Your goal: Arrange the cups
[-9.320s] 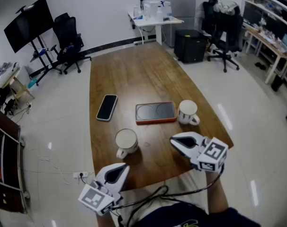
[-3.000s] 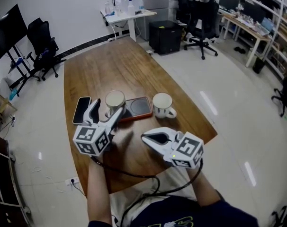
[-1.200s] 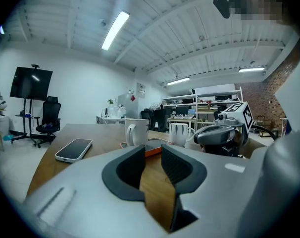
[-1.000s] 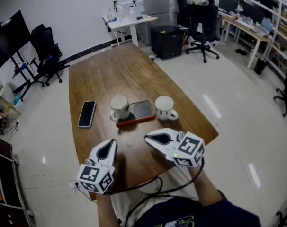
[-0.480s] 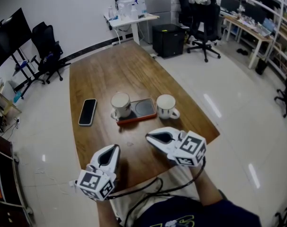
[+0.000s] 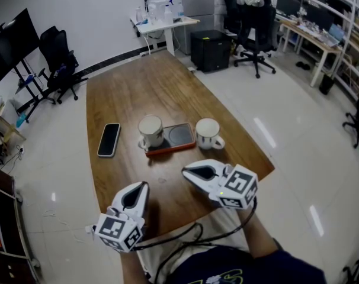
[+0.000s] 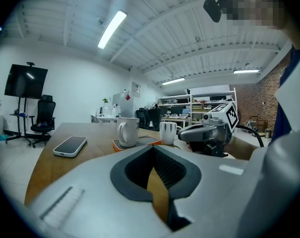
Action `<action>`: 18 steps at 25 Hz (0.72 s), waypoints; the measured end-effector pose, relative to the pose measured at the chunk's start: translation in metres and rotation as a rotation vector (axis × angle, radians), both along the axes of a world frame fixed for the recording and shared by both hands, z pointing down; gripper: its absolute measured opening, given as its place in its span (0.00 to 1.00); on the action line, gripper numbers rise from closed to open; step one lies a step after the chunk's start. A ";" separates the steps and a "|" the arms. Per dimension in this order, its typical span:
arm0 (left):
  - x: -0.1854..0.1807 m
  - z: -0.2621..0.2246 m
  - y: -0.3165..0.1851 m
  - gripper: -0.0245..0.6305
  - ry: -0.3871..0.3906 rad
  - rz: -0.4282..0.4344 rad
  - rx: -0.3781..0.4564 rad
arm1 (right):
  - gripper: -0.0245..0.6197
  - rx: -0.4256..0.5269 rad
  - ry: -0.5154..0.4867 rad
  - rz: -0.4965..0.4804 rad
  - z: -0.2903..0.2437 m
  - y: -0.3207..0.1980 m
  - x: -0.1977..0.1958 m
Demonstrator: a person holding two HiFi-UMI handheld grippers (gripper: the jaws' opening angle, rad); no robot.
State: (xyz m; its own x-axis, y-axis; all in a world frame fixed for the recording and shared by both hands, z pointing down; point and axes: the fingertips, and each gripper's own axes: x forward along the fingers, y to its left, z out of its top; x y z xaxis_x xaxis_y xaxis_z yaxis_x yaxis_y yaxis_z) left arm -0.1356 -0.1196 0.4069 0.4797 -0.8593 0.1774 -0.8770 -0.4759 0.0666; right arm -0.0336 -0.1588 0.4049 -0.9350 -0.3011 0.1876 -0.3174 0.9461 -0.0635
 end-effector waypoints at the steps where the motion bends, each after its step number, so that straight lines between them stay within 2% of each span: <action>1: 0.000 0.000 0.001 0.04 0.001 -0.001 0.000 | 0.04 -0.002 0.000 -0.002 0.002 0.001 0.000; 18: 0.002 -0.002 0.002 0.04 0.002 0.011 0.005 | 0.04 0.003 -0.003 -0.015 0.003 0.002 0.001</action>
